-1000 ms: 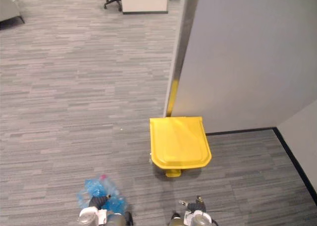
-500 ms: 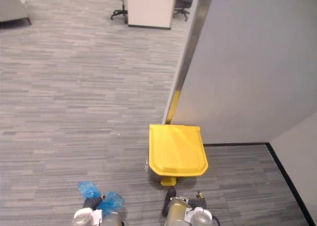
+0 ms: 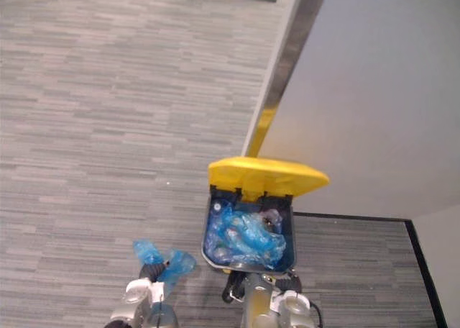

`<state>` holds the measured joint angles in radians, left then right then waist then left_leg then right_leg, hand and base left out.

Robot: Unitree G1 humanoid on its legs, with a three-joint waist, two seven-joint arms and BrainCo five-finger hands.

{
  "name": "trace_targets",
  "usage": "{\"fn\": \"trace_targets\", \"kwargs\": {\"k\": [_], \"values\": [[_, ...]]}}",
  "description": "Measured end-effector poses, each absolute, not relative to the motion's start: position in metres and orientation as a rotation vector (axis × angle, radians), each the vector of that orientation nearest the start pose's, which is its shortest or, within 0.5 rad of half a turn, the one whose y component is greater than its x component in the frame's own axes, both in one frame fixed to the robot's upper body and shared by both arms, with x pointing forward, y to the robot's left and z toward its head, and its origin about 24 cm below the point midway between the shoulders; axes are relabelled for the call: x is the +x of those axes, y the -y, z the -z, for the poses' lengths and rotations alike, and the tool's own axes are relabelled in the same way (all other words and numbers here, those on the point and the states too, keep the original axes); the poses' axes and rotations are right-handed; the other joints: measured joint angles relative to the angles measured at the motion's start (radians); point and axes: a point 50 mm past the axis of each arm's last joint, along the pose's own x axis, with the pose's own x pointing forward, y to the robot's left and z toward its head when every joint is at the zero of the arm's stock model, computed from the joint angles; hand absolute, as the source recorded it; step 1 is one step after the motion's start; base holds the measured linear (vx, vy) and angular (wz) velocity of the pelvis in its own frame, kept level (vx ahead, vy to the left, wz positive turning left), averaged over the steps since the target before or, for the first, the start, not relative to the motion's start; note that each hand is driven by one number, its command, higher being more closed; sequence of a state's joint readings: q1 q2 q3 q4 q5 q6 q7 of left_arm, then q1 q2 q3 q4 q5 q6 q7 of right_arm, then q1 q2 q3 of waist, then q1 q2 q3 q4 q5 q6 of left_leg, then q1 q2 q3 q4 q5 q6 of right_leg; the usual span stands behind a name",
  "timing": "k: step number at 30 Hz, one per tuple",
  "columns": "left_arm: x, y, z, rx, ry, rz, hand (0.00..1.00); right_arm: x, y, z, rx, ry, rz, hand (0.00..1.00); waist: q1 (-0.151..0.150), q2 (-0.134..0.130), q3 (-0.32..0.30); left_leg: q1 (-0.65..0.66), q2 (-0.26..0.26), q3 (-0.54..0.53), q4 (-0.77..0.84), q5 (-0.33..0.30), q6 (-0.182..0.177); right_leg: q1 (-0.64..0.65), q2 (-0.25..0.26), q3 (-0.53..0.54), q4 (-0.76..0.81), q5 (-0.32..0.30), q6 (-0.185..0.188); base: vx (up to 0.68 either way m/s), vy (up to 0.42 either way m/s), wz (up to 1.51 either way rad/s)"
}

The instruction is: Gather rubbish on tea table into small bin, then transfer packed bag to large trash can.

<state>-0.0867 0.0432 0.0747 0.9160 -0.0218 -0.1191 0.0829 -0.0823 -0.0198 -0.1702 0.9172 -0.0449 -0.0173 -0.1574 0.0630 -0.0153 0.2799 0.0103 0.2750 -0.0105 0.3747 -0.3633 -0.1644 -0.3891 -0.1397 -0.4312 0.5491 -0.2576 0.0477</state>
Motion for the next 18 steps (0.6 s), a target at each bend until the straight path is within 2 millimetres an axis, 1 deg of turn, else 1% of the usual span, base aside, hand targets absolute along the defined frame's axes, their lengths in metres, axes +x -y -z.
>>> {"fn": "trace_targets", "kwargs": {"k": [2, 3, 4, 5, 6, 7, 8, 9, 10, 11, 12, 13, 14, 15, 18], "values": [[0.207, -0.188, 0.108, 0.08, -0.669, -0.148, 1.0, 0.211, 0.168, 0.112, -0.109, -0.743, 0.17, 0.0, 0.008, -0.015, 0.01, -0.07, -0.005, -0.016, 0.045, 0.0, 0.0, -0.038, -0.002, 0.013, -0.005, 0.015, -0.025, -0.03, 0.022, 0.18], [0.213, -0.194, 0.104, 0.098, -0.651, -0.152, 1.0, 0.223, 0.161, 0.104, -0.141, -0.702, 0.127, 0.0, 0.009, -0.021, 0.017, -0.094, -0.007, -0.028, 0.064, 0.0, 0.0, -0.046, 0.0, 0.031, -0.007, 0.019, -0.032, -0.08, 0.037, 0.29], [0.22, -0.2, 0.098, 0.117, -0.624, -0.16, 1.0, 0.239, 0.155, 0.093, -0.171, -0.643, 0.088, 0.0, 0.011, -0.026, 0.032, -0.112, -0.008, -0.035, 0.083, 0.0, 0.0, -0.048, 0.001, 0.039, -0.008, 0.021, -0.035, -0.09, 0.029, 0.28], [0.225, -0.204, 0.092, 0.127, -0.598, -0.169, 1.0, 0.249, 0.151, 0.084, -0.188, -0.596, 0.067, 0.0, 0.016, -0.032, 0.043, -0.122, -0.008, -0.04, 0.095, 0.0, 0.0, -0.051, 0.001, 0.038, -0.008, 0.024, -0.04, -0.14, 0.012, 0.2], [0.235, -0.21, 0.083, 0.139, -0.555, -0.186, 1.0, 0.264, 0.148, 0.07, -0.214, -0.529, 0.044, 0.0, 0.031, -0.037, 0.049, -0.147, -0.008, -0.048, 0.103, -0.002, 0.004, -0.071, 0.002, 0.04, -0.008, 0.031, -0.038, -0.12, -0.017, 0.11], [0.238, -0.212, 0.08, 0.145, -0.54, -0.191, 1.0, 0.271, 0.148, 0.064, -0.224, -0.498, 0.04, 0.0, 0.035, -0.038, 0.054, -0.157, -0.008, -0.056, 0.099, -0.003, 0.005, -0.078, 0.002, 0.04, -0.009, 0.034, -0.036, -0.14, -0.045, 0.26], [0.247, -0.216, 0.07, 0.15, -0.495, -0.205, 1.0, 0.289, 0.149, 0.046, -0.25, -0.43, 0.037, 0.0, 0.035, -0.038, 0.083, -0.17, -0.008, -0.069, 0.084, -0.004, 0.006, -0.083, 0.005, 0.038, -0.016, 0.039, -0.02, -0.14, -0.073, 0.4], [0.254, -0.218, 0.062, 0.15, -0.456, -0.218, 1.0, 0.304, 0.151, 0.031, -0.278, -0.378, 0.037, 0.0, 0.034, -0.036, 0.109, -0.176, -0.007, -0.086, 0.066, -0.007, 0.002, -0.084, 0.013, 0.039, -0.038, 0.032, 0.009, -0.15, -0.08, 0.47], [0.258, -0.219, 0.058, 0.143, -0.434, -0.224, 1.0, 0.311, 0.153, 0.023, -0.29, -0.35, 0.041, 0.0, 0.033, -0.036, 0.119, -0.189, -0.006, -0.09, 0.068, -0.011, 0.003, -0.087, 0.02, 0.047, -0.052, 0.032, 0.011, -0.2, -0.055, 0.44], [0.262, -0.218, 0.051, 0.138, -0.398, -0.223, 1.0, 0.323, 0.157, 0.009, -0.308, -0.306, 0.048, 0.0, 0.027, -0.037, 0.137, -0.222, -0.014, -0.089, 0.124, -0.02, 0.018, -0.089, 0.03, 0.065, -0.066, 0.038, 0.015, -0.18, -0.01, 0.29], [0.264, -0.218, 0.048, 0.14, -0.381, -0.216, 1.0, 0.33, 0.159, -0.001, -0.318, -0.274, 0.055, 0.0, 0.026, -0.042, 0.143, -0.241, -0.018, -0.088, 0.146, -0.034, 0.038, -0.096, 0.035, 0.074, -0.064, 0.044, 0.017, -0.17, 0.012, 0.13], [0.265, -0.217, 0.045, 0.145, -0.369, -0.208, 1.0, 0.335, 0.16, -0.008, -0.325, -0.251, 0.059, 0.0, 0.028, -0.047, 0.146, -0.24, -0.018, -0.087, 0.139, -0.045, 0.024, -0.102, 0.036, 0.079, -0.062, 0.052, 0.021, -0.12, 0.034, 0.0], [0.269, -0.216, 0.04, 0.151, -0.342, -0.203, 1.0, 0.344, 0.163, -0.021, -0.337, -0.212, 0.07, 0.0, 0.028, -0.053, 0.162, -0.241, -0.026, -0.086, 0.135, -0.04, 0.007, -0.102, 0.036, 0.09, -0.067, 0.063, 0.028, -0.09, 0.037, -0.01], [0.27, -0.214, 0.037, 0.147, -0.323, -0.202, 1.0, 0.35, 0.168, -0.031, -0.35, -0.184, 0.087, 0.0, 0.028, -0.057, 0.173, -0.24, -0.033, -0.084, 0.136, -0.035, -0.002, -0.102, 0.037, 0.106, -0.072, 0.079, 0.03, -0.08, 0.059, -0.01], [0.271, -0.213, 0.027, 0.142, -0.267, -0.189, 1.0, 0.366, 0.181, -0.06, -0.39, -0.109, 0.123, 0.0, 0.03, -0.055, 0.181, -0.243, -0.043, -0.078, 0.139, -0.025, -0.021, -0.102, 0.036, 0.119, -0.088, 0.111, 0.01, 0.01, 0.077, -0.08]]}}
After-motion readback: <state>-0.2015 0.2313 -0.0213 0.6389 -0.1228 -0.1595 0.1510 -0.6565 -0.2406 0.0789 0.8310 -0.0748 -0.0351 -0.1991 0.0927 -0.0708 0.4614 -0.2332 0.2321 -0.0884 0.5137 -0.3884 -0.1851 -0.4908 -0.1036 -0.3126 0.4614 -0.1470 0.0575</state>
